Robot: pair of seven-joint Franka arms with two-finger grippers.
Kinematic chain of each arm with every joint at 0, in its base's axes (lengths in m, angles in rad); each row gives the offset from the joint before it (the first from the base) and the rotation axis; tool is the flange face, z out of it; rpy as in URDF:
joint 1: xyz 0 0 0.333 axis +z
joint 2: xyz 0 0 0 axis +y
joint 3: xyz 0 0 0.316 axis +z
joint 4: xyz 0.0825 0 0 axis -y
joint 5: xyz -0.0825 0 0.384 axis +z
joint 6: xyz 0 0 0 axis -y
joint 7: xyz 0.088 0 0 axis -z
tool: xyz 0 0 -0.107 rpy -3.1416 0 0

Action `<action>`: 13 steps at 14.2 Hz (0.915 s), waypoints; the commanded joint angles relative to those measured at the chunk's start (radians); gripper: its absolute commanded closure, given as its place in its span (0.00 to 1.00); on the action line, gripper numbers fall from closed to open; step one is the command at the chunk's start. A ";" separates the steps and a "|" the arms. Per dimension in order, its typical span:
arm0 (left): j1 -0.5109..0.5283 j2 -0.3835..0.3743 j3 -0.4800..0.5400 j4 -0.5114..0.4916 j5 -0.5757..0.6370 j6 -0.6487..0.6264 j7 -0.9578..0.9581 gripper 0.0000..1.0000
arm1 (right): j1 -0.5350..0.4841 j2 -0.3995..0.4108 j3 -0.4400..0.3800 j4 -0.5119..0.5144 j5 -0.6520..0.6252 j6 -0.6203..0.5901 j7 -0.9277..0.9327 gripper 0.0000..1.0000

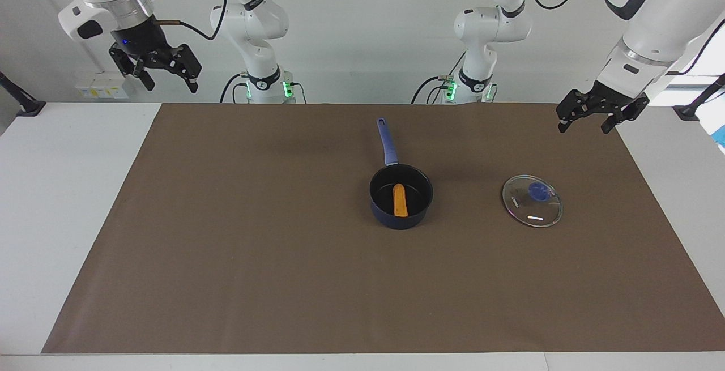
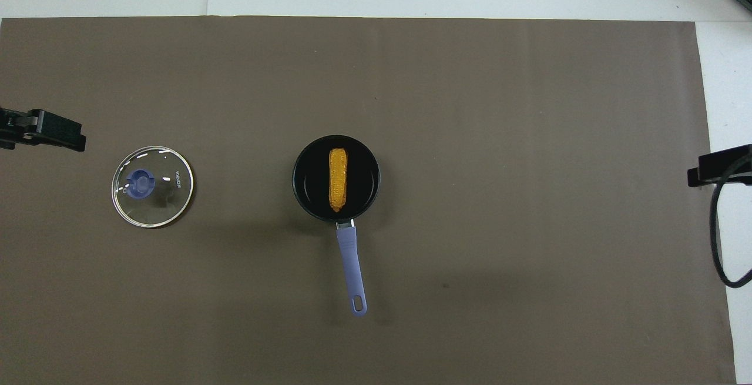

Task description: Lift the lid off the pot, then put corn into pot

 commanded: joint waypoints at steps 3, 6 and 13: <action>0.005 -0.003 -0.001 0.006 -0.006 -0.018 -0.005 0.00 | -0.005 -0.028 0.014 -0.036 0.010 0.005 0.034 0.00; 0.005 -0.003 -0.003 0.006 -0.006 -0.018 -0.005 0.00 | -0.018 -0.028 0.008 -0.038 0.008 0.009 0.022 0.00; 0.005 -0.003 -0.003 0.006 -0.006 -0.018 -0.005 0.00 | -0.019 -0.037 0.007 -0.055 -0.015 0.040 -0.005 0.00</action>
